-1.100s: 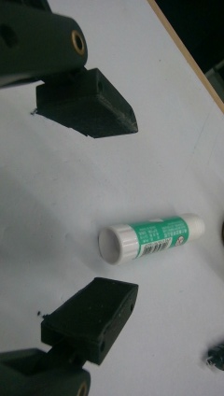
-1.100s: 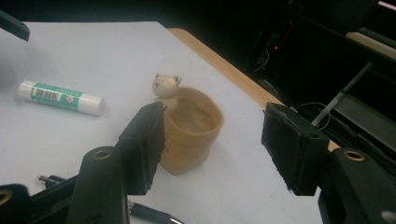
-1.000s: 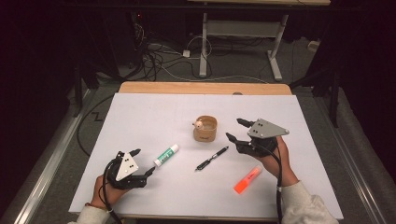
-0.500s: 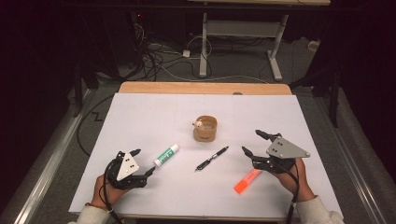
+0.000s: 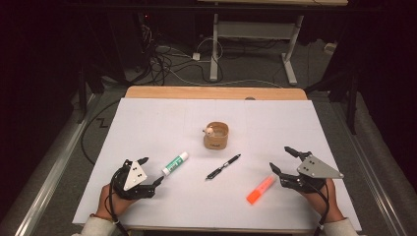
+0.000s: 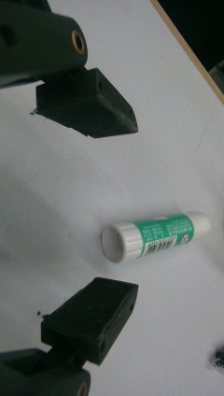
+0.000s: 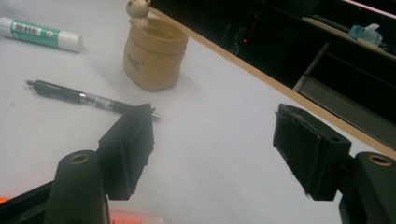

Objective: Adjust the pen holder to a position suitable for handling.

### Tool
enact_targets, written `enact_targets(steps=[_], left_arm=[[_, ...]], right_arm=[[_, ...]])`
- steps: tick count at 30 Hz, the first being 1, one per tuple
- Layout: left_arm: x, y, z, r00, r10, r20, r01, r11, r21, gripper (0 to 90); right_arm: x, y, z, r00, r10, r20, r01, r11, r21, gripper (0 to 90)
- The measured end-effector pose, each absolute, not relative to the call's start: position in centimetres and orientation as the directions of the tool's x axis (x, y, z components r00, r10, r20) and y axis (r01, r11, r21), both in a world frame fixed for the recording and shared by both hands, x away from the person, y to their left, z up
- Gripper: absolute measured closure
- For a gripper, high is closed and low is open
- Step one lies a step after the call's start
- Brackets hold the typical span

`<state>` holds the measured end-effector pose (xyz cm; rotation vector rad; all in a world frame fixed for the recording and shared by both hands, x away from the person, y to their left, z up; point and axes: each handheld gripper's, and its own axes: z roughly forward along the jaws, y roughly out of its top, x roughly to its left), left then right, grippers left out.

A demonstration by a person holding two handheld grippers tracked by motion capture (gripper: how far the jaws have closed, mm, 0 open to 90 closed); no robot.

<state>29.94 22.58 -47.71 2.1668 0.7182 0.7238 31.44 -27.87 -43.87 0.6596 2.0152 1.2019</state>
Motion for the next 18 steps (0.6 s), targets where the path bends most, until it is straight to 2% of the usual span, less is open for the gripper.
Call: enact_targets(steps=[18], left_arm=[[30.4, 22.7, -47.8, 0.690, 0.679, 0.249, 0.276, -0.566, 0.777, 19.5]], right_arm=[[29.5, -30.6, -46.8, -0.615, 0.741, -0.269, 0.144, 0.441, 0.886, 28.1]])
